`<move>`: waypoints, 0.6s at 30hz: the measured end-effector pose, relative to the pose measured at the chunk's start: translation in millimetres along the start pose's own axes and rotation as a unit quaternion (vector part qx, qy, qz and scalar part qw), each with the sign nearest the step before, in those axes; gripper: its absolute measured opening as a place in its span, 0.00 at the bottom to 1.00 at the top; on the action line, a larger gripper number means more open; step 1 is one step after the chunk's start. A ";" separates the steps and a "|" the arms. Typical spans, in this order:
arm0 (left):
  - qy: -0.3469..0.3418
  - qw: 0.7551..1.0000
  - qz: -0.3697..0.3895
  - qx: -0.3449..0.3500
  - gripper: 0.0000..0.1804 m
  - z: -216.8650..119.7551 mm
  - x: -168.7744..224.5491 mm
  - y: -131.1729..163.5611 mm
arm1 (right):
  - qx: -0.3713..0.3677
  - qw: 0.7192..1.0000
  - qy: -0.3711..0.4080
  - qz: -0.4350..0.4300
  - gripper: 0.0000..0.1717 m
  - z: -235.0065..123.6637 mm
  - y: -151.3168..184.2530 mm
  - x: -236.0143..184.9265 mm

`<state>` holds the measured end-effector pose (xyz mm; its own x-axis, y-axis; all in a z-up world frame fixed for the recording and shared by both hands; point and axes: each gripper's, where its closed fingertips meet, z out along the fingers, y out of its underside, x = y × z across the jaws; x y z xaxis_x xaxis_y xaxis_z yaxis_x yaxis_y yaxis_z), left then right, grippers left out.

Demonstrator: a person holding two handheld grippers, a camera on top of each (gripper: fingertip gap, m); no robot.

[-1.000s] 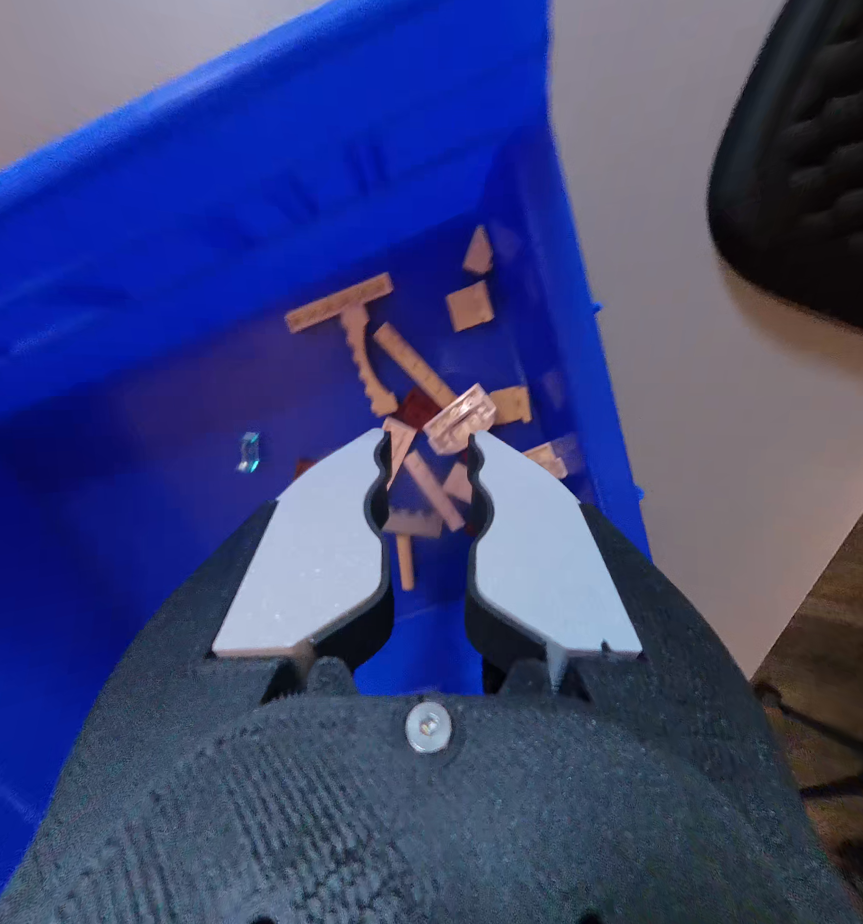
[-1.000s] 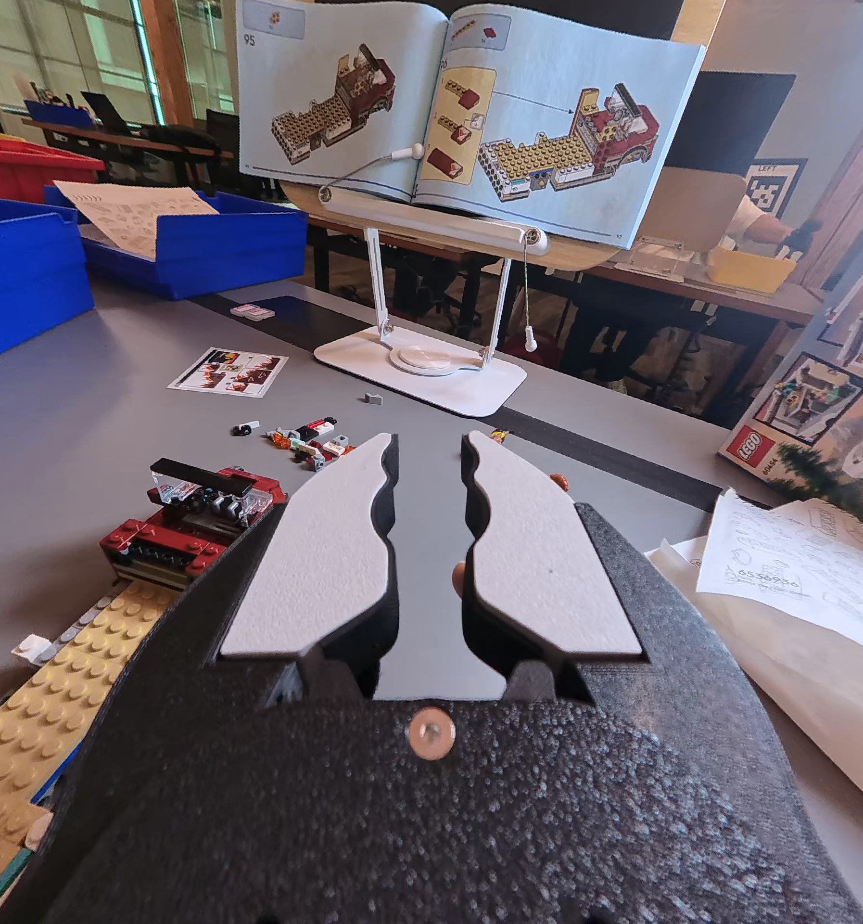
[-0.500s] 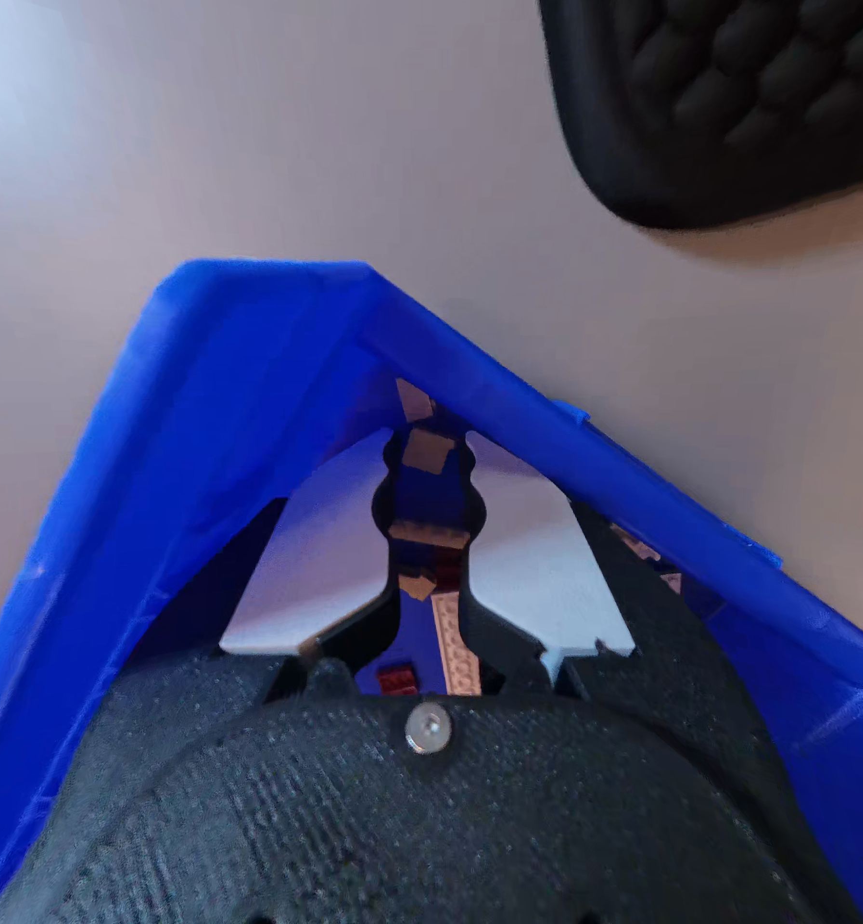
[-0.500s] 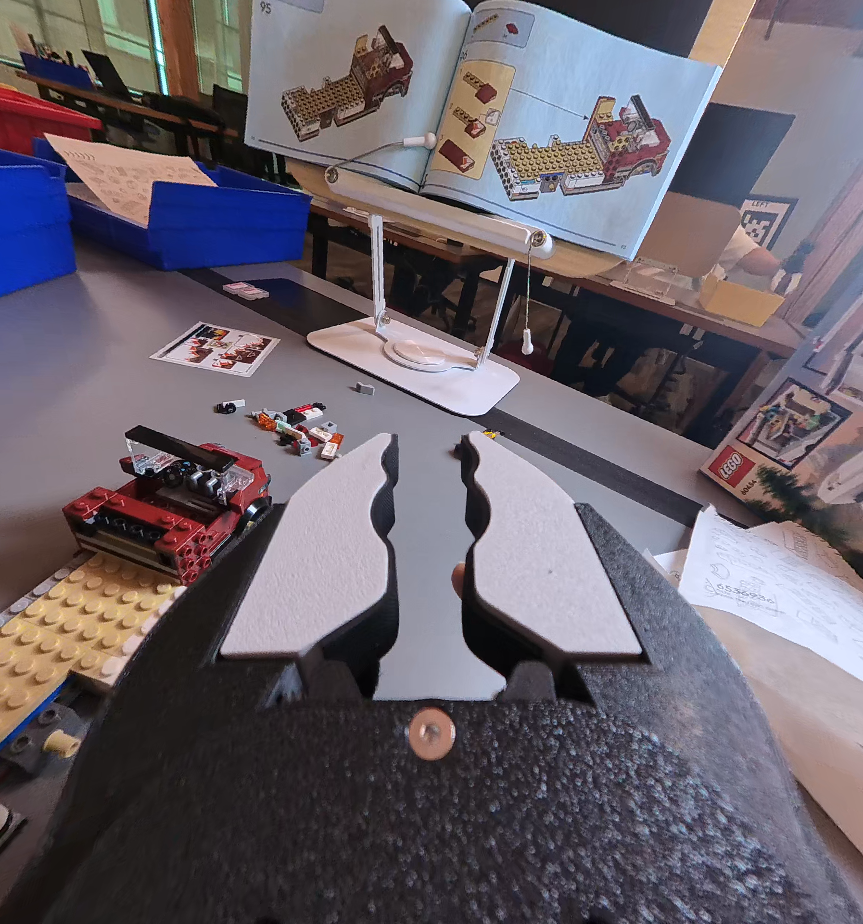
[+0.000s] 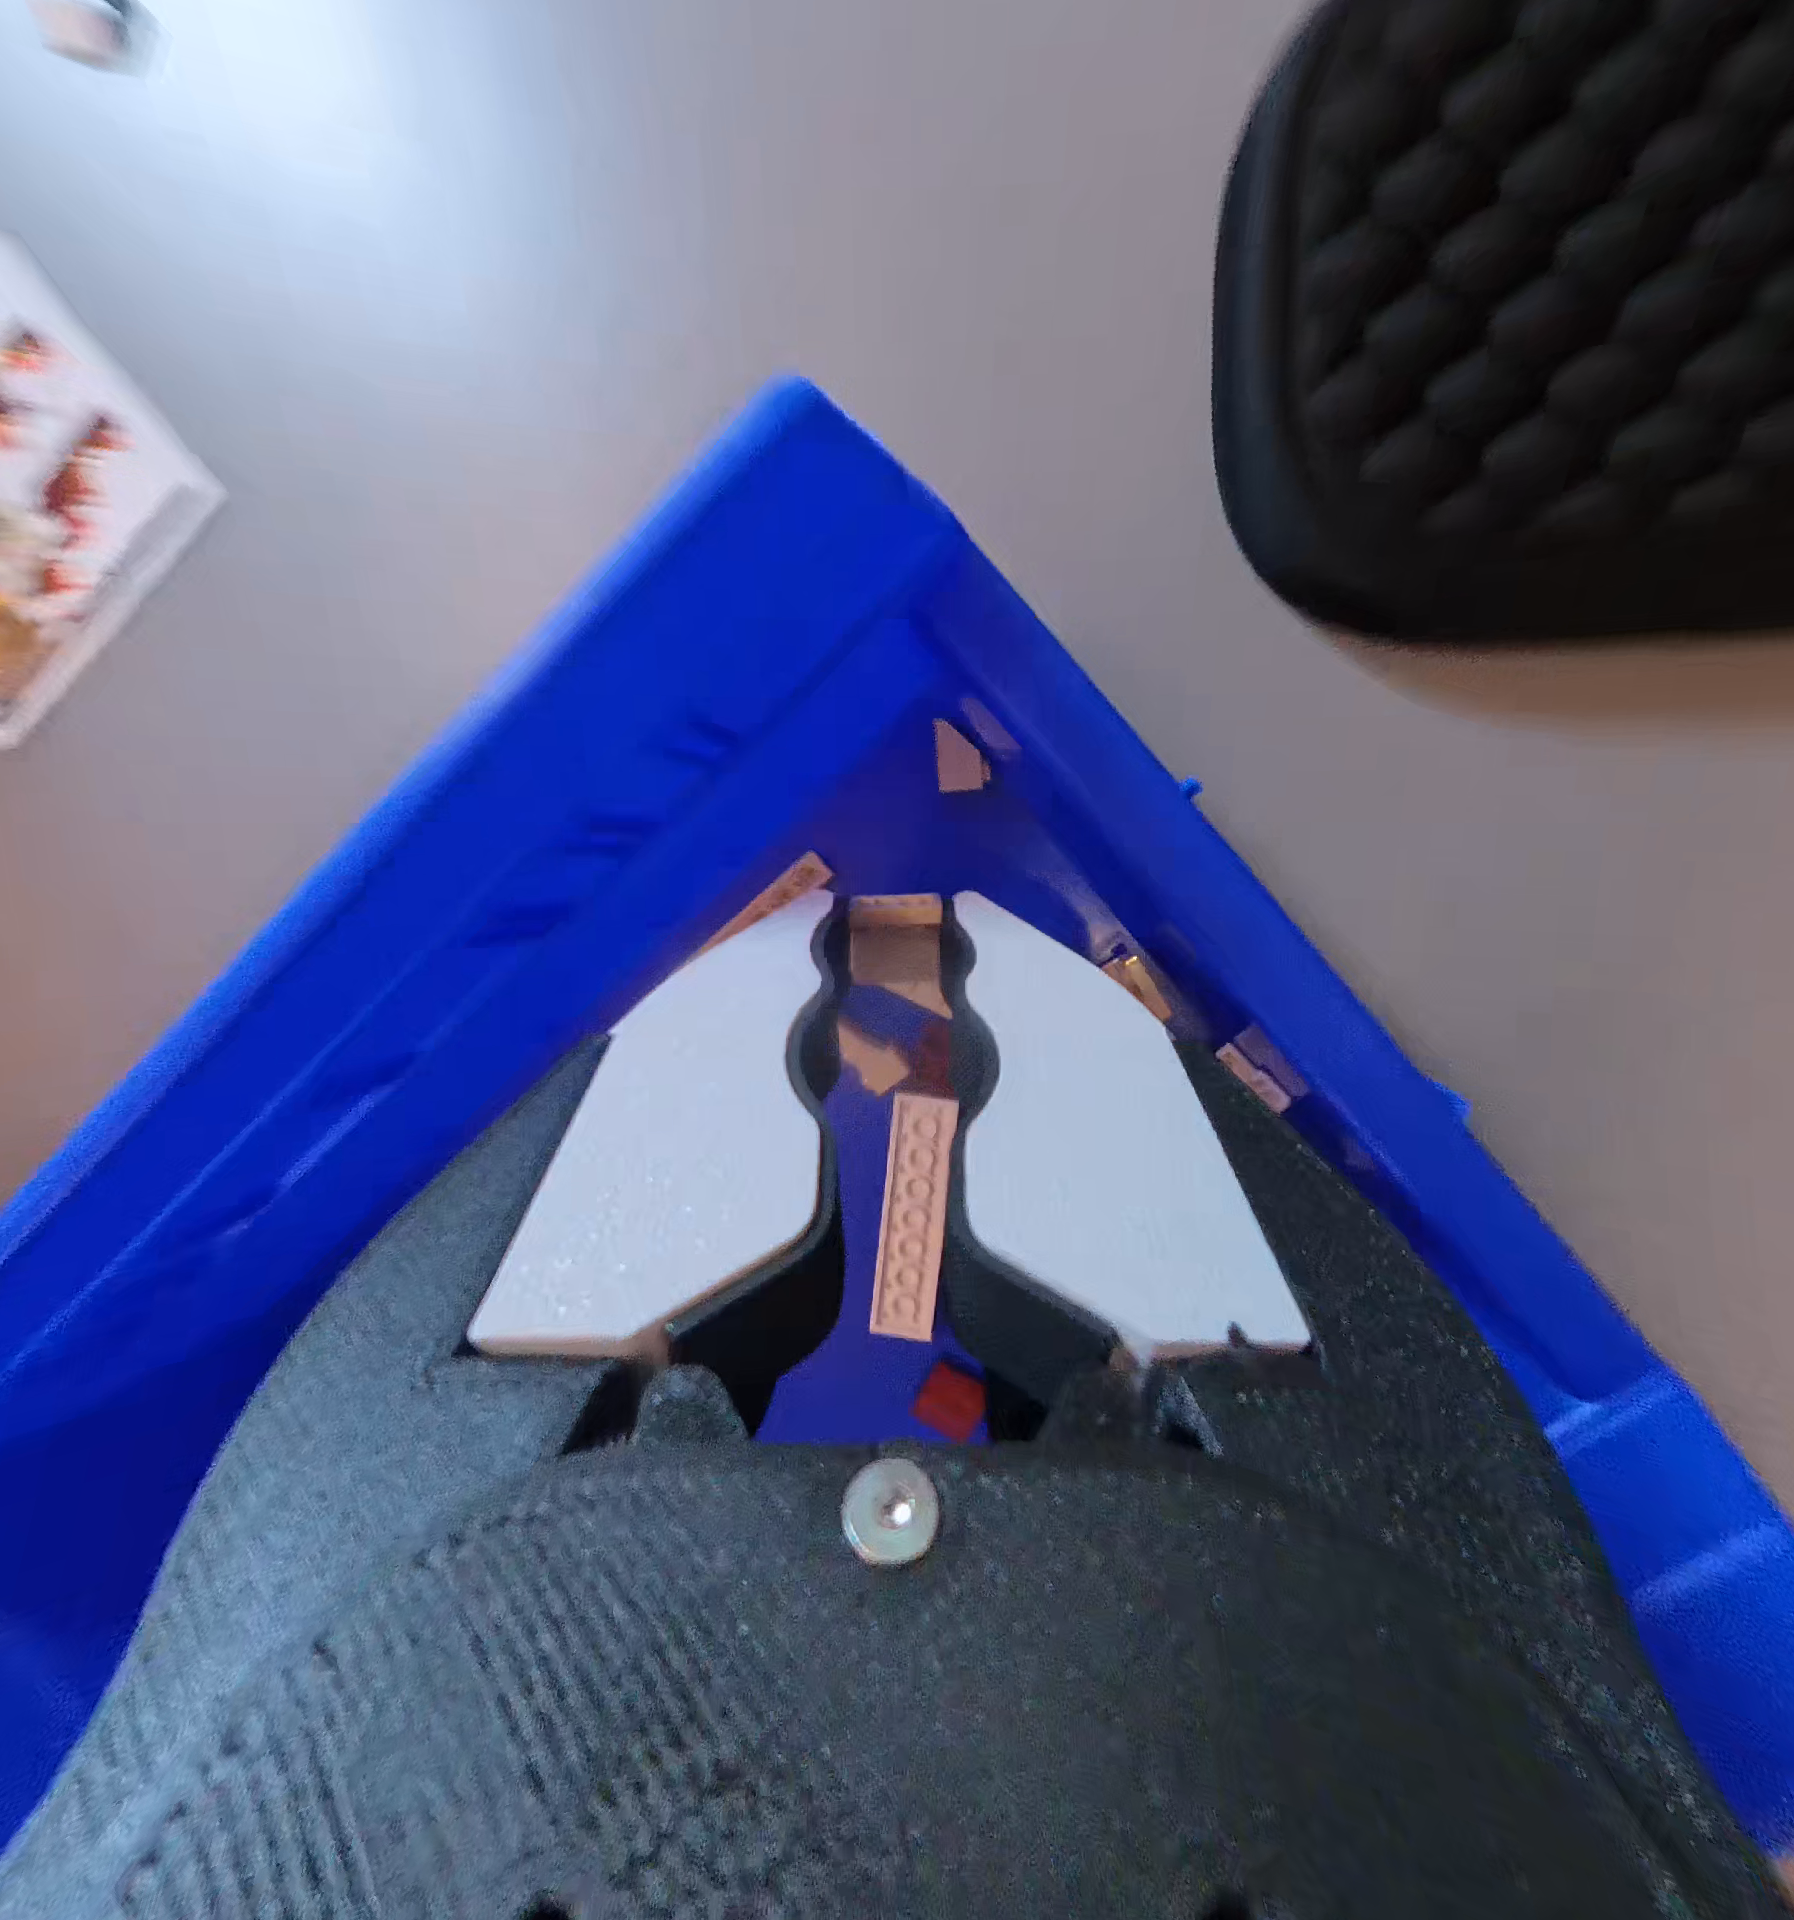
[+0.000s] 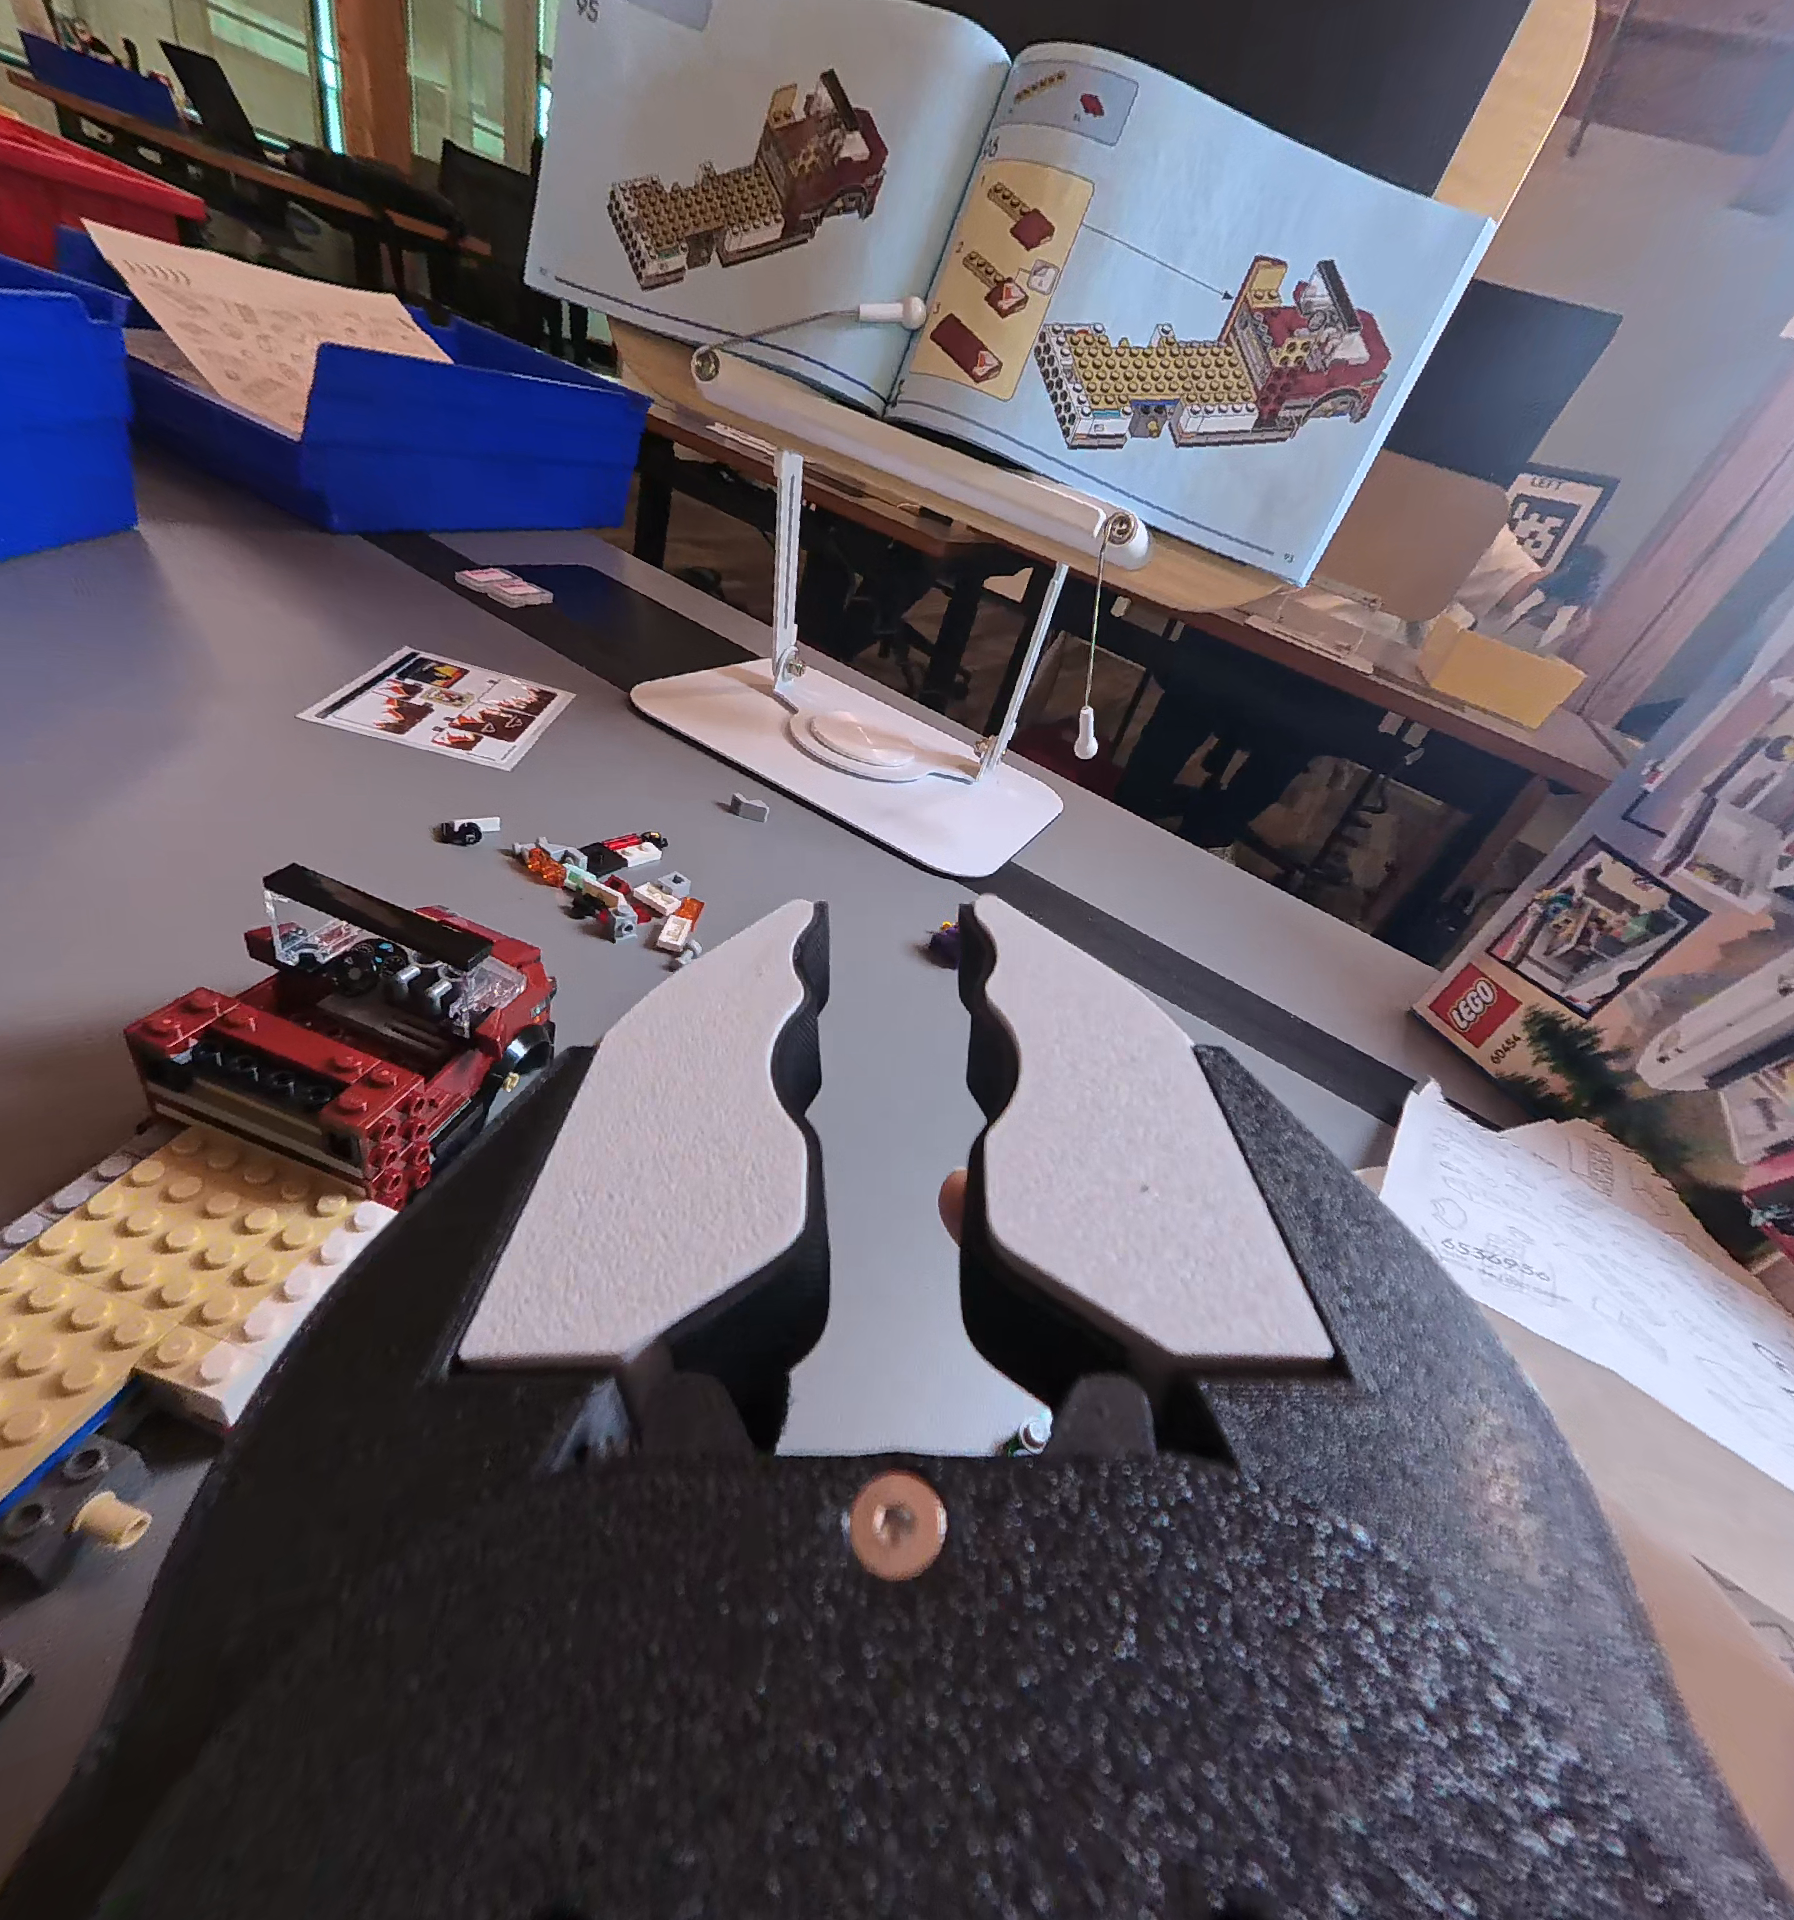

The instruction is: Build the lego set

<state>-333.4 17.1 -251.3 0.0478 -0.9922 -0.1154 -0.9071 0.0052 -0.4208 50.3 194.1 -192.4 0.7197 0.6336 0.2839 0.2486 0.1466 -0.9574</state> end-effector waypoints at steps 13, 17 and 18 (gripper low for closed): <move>-0.082 0.965 -0.191 0.162 0.09 63.0 28.3 -154.9 | 0.033 0.999 -0.019 0.002 0.14 -8.5 -21.5 -5.7; -0.057 0.973 -0.188 0.117 0.11 108.2 33.7 -163.6 | 0.047 0.999 -0.012 0.021 0.14 -15.2 -29.2 2.6; -0.056 0.976 -0.184 0.102 0.15 114.8 34.0 -162.0 | 0.049 0.998 -0.009 0.024 0.14 -16.6 -30.4 5.1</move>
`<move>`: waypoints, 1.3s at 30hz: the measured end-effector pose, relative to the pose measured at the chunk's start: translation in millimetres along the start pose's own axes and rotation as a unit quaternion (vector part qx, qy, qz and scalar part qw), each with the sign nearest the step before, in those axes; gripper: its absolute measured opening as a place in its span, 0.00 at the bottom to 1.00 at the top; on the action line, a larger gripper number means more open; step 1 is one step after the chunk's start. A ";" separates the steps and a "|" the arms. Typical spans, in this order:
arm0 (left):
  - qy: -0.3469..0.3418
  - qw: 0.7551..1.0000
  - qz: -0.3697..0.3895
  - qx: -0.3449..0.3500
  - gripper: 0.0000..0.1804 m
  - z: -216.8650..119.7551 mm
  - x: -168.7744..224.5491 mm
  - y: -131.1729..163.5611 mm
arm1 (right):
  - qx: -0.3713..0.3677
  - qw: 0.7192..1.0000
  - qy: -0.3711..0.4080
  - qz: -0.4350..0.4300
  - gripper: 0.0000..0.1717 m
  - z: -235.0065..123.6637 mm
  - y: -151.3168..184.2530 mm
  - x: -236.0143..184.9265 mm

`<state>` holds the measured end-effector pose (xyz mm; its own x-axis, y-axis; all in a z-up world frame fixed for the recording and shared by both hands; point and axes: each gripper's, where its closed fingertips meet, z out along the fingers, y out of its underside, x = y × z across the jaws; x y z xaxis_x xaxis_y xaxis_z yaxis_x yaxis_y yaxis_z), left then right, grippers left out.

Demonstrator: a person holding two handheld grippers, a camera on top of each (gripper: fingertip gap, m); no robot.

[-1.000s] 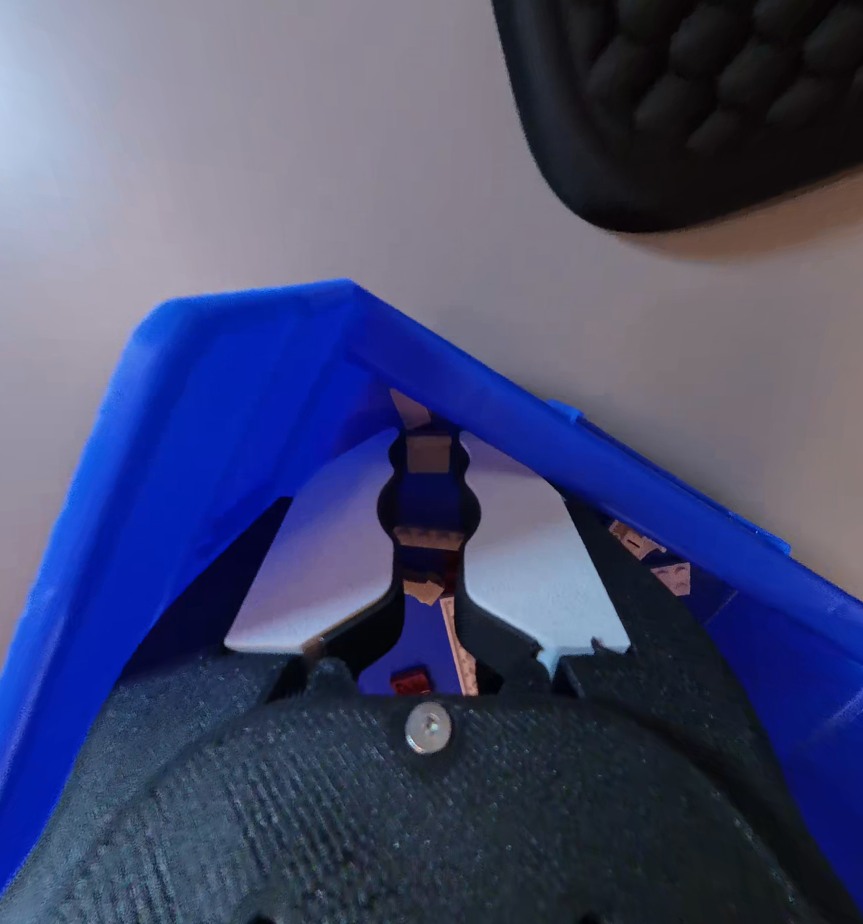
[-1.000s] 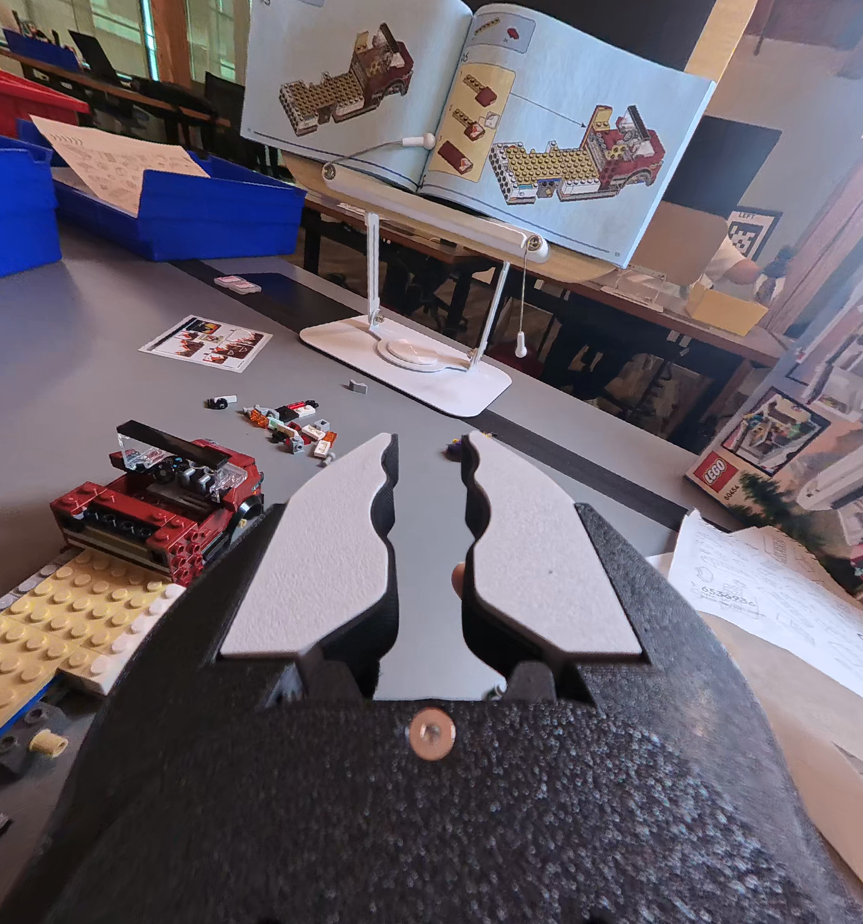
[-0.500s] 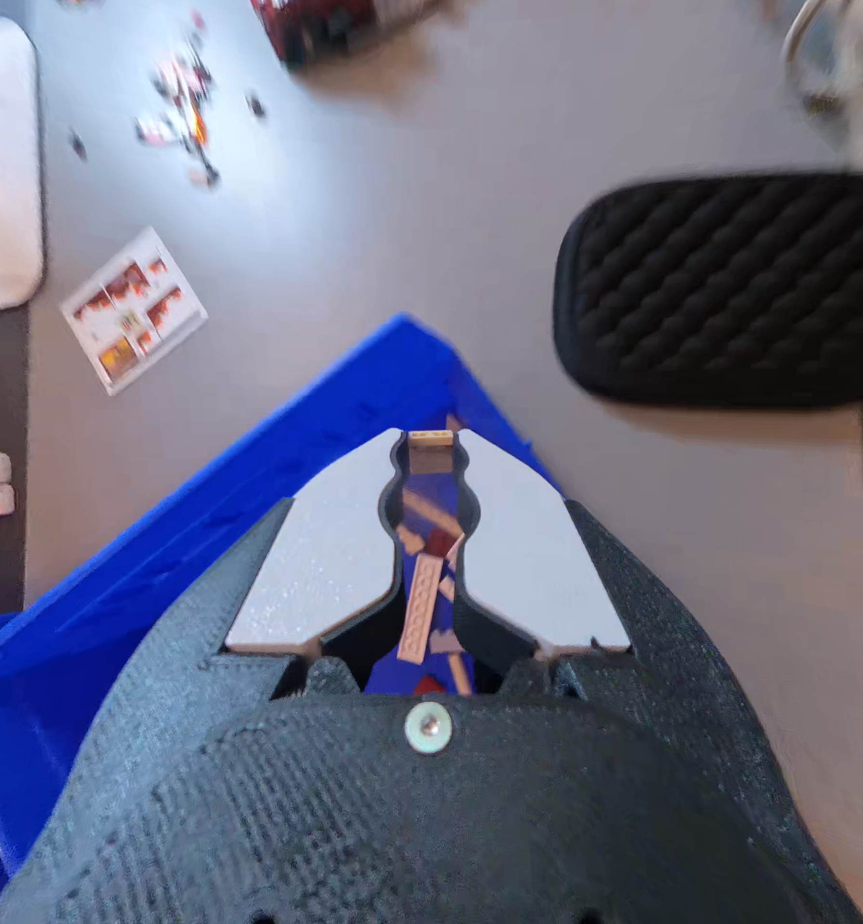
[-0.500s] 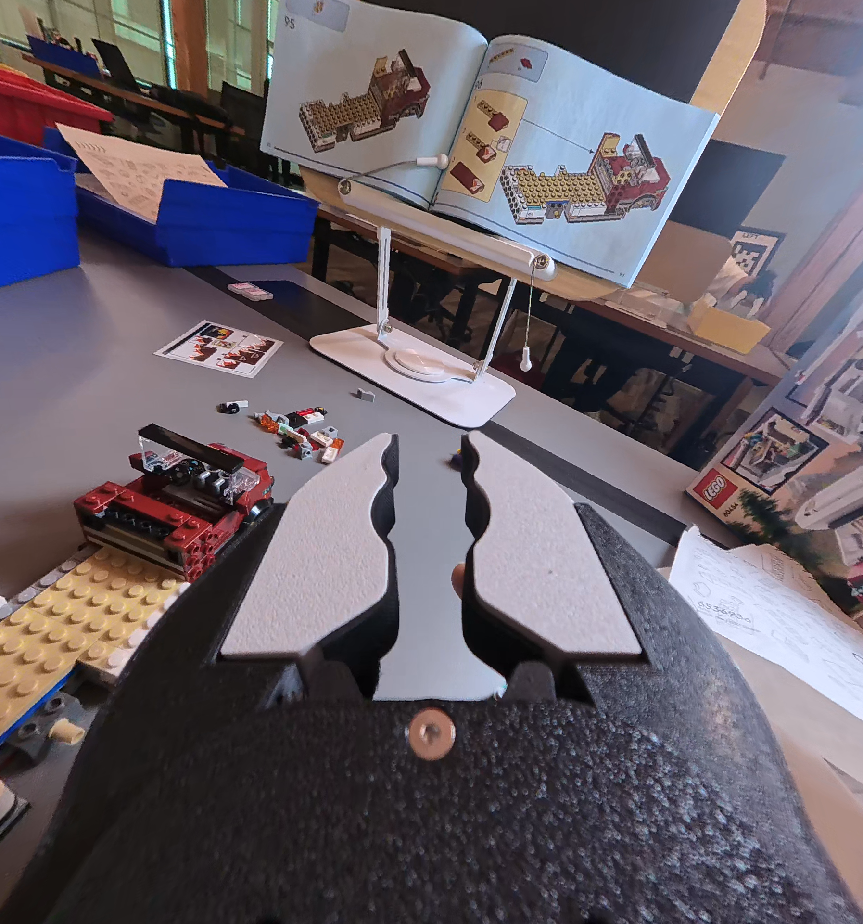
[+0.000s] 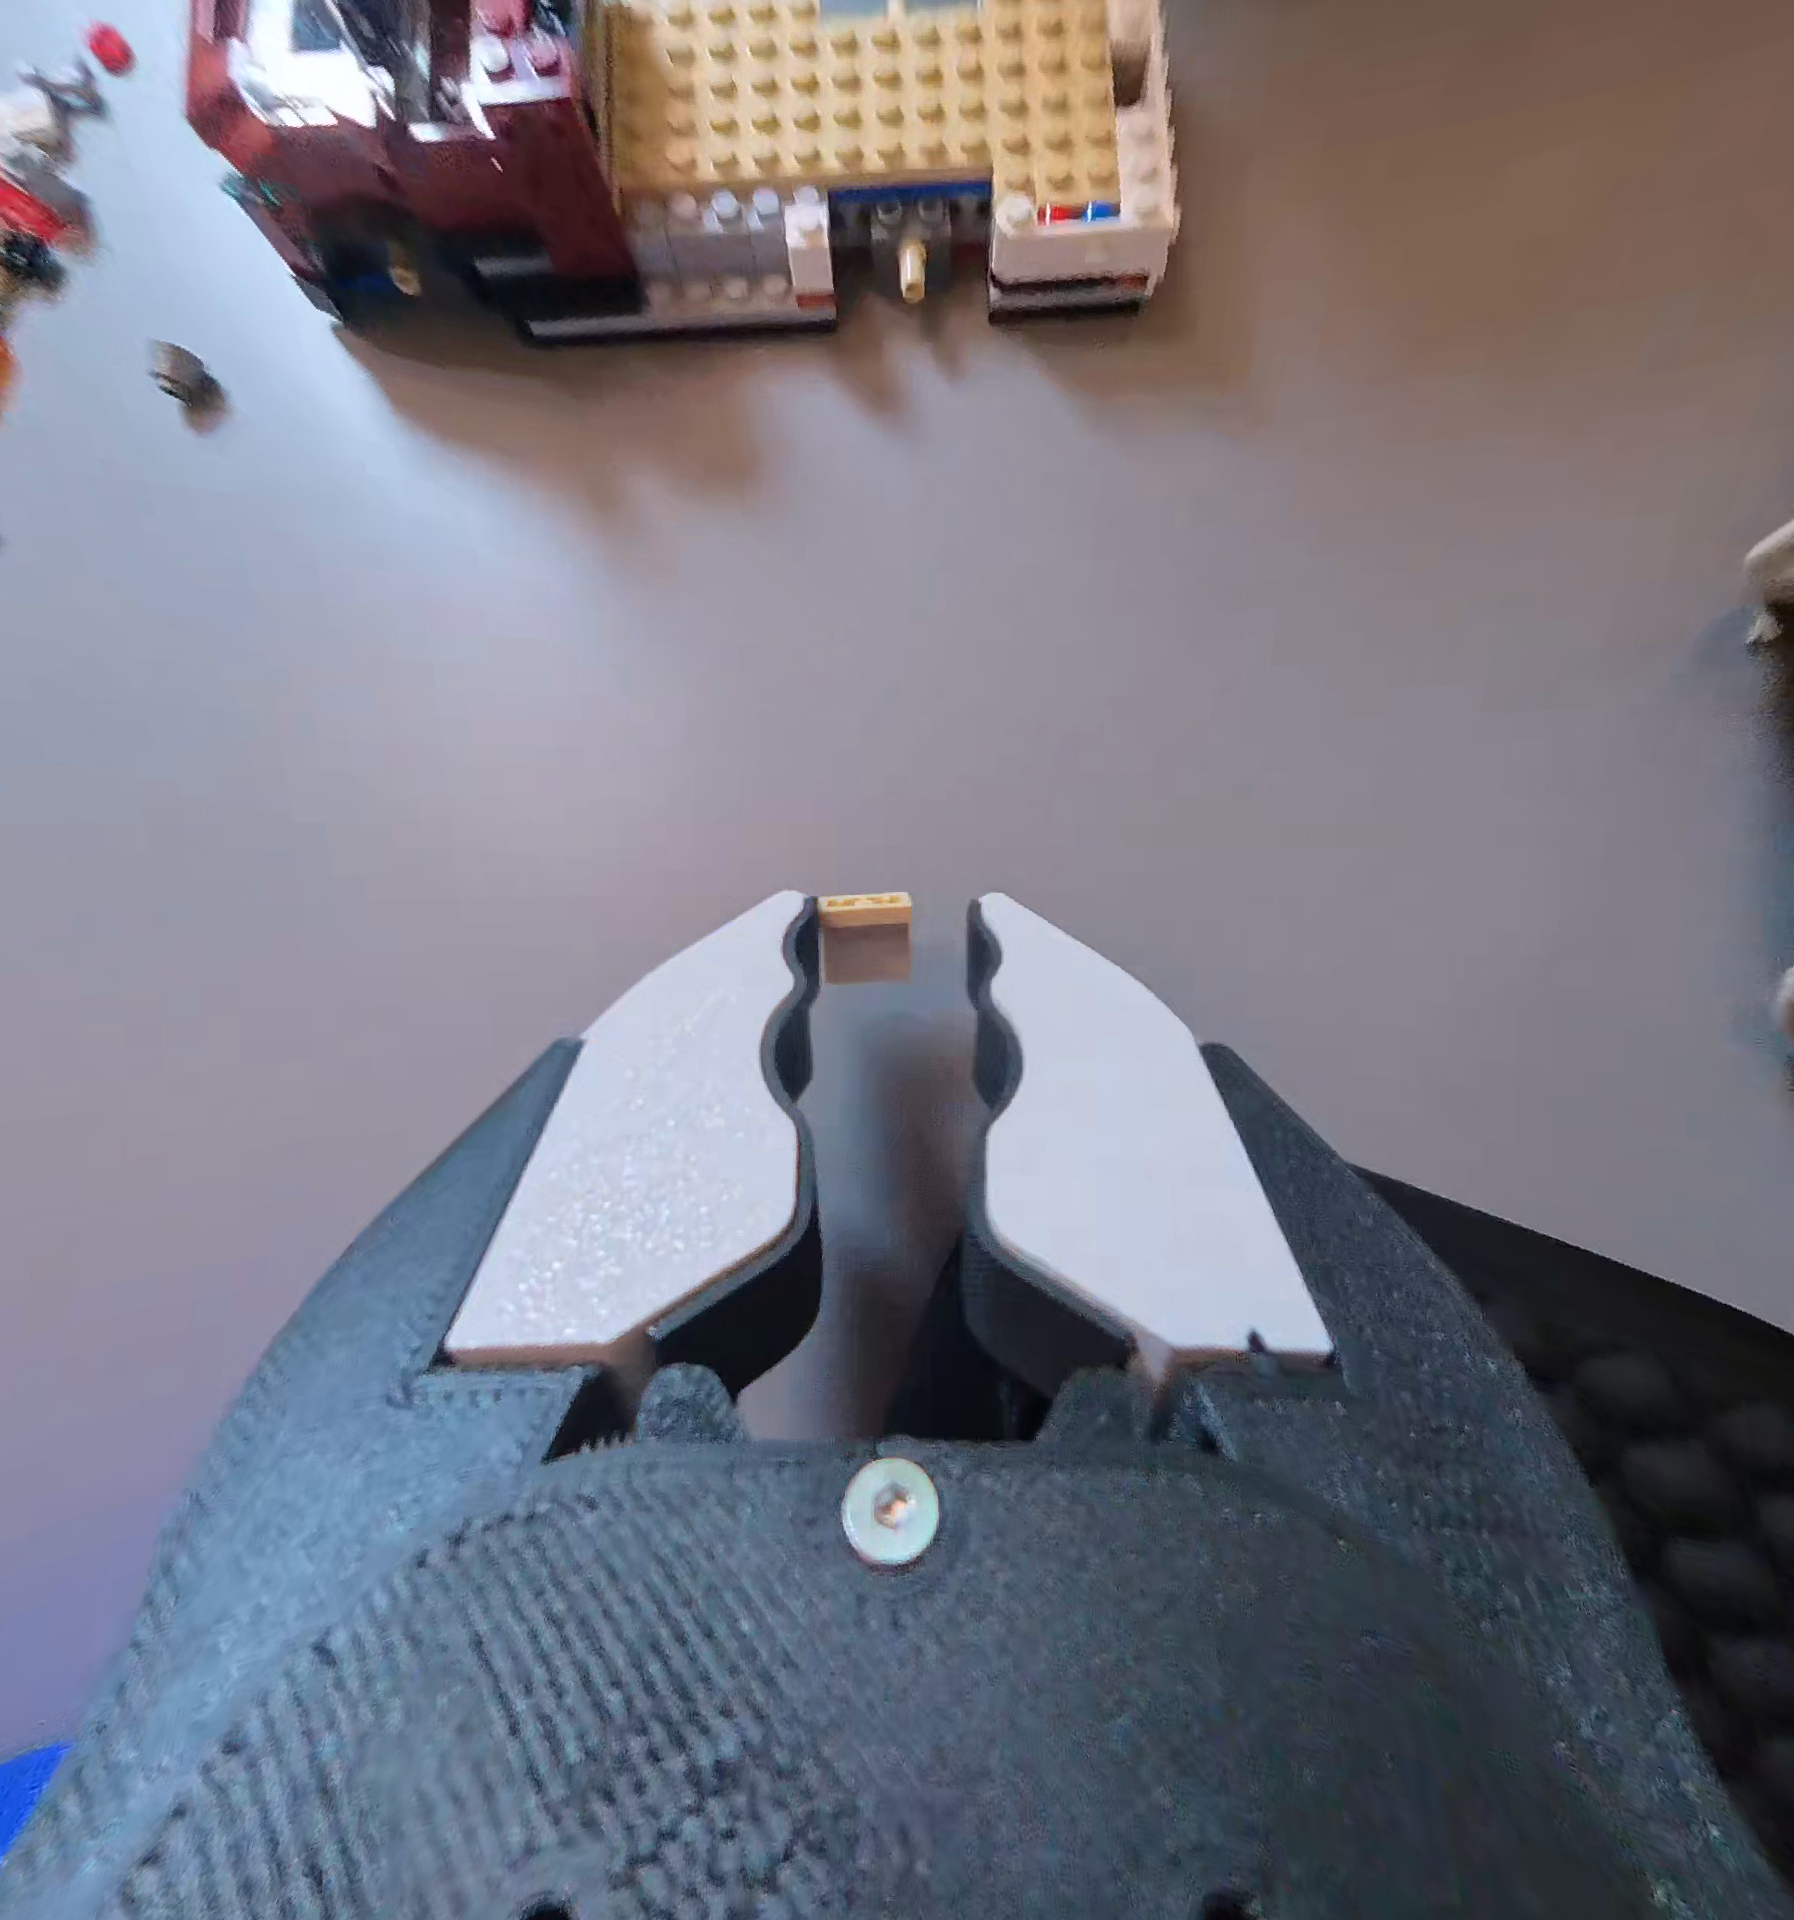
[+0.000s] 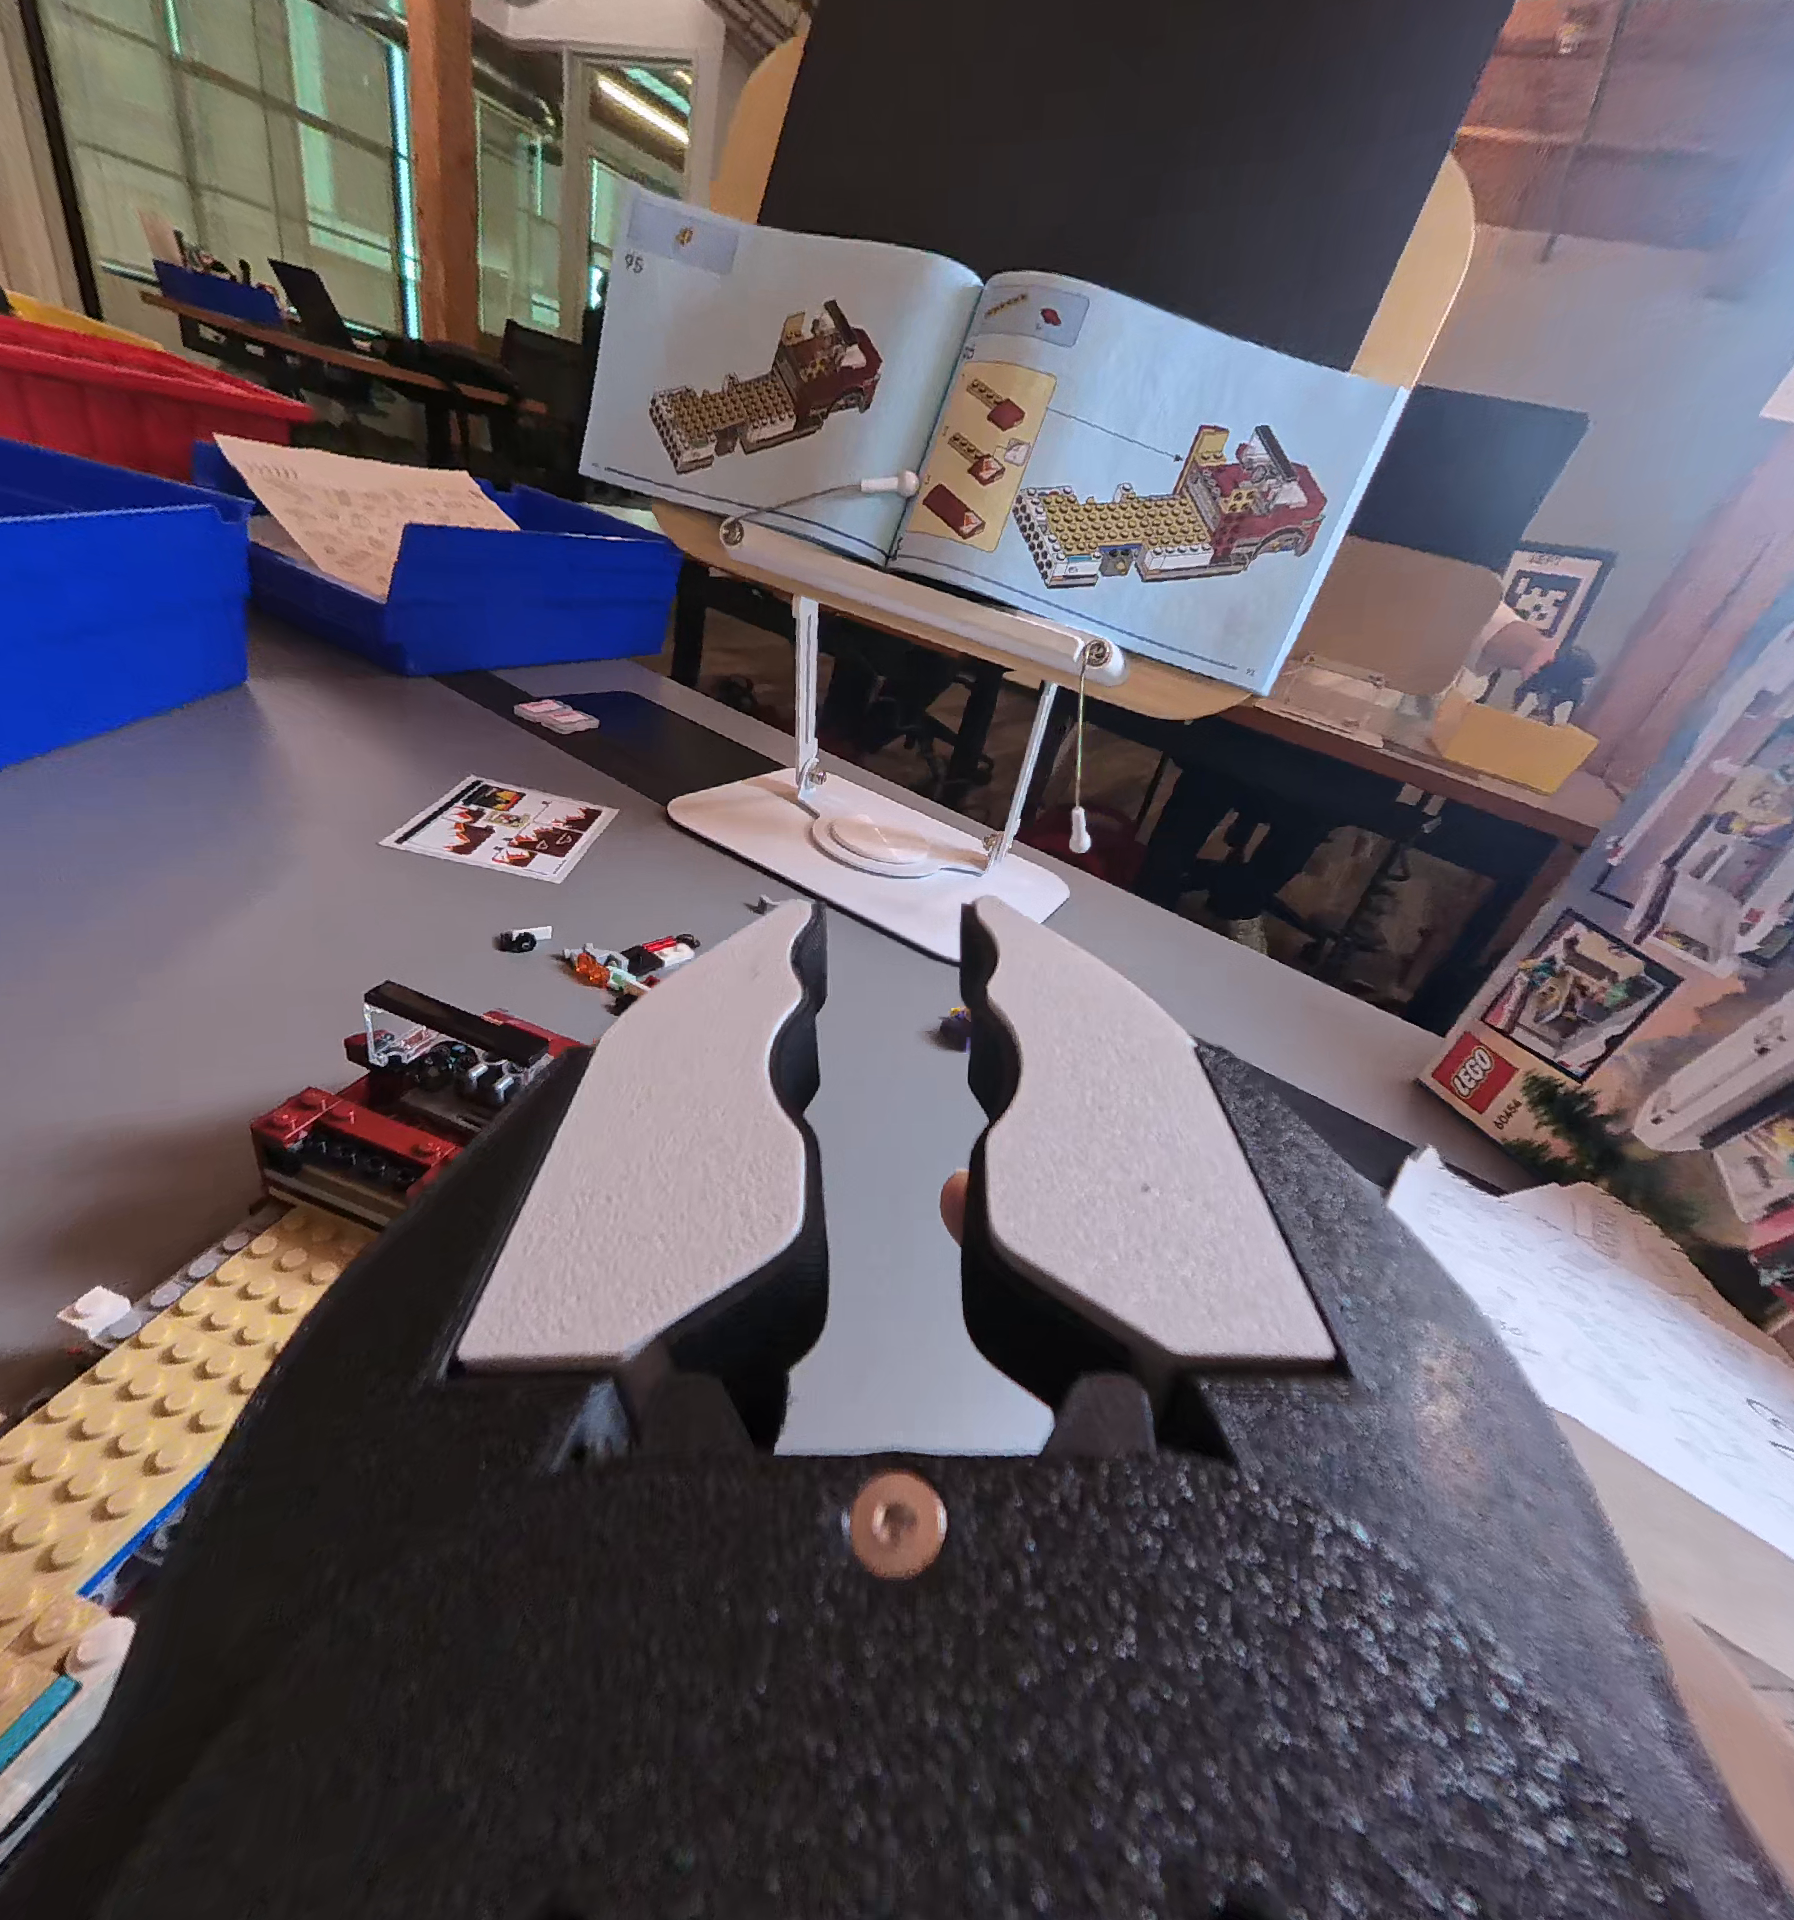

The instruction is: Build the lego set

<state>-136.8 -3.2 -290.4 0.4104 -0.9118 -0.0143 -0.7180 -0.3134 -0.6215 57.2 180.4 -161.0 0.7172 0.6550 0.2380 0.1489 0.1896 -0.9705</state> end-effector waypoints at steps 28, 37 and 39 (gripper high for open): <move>0.025 0.994 0.089 -0.066 0.14 -134.0 -12.6 77.2 | -0.006 1.000 0.005 -0.005 0.14 1.2 4.6 3.8; 0.045 0.980 0.071 -0.182 0.14 -124.3 29.6 147.1 | 0.002 1.000 0.007 0.001 0.14 -4.8 -4.8 10.2; 0.039 0.977 0.069 -0.199 0.13 -118.1 32.3 156.1 | 0.002 1.000 0.011 0.007 0.14 -10.2 -6.8 15.3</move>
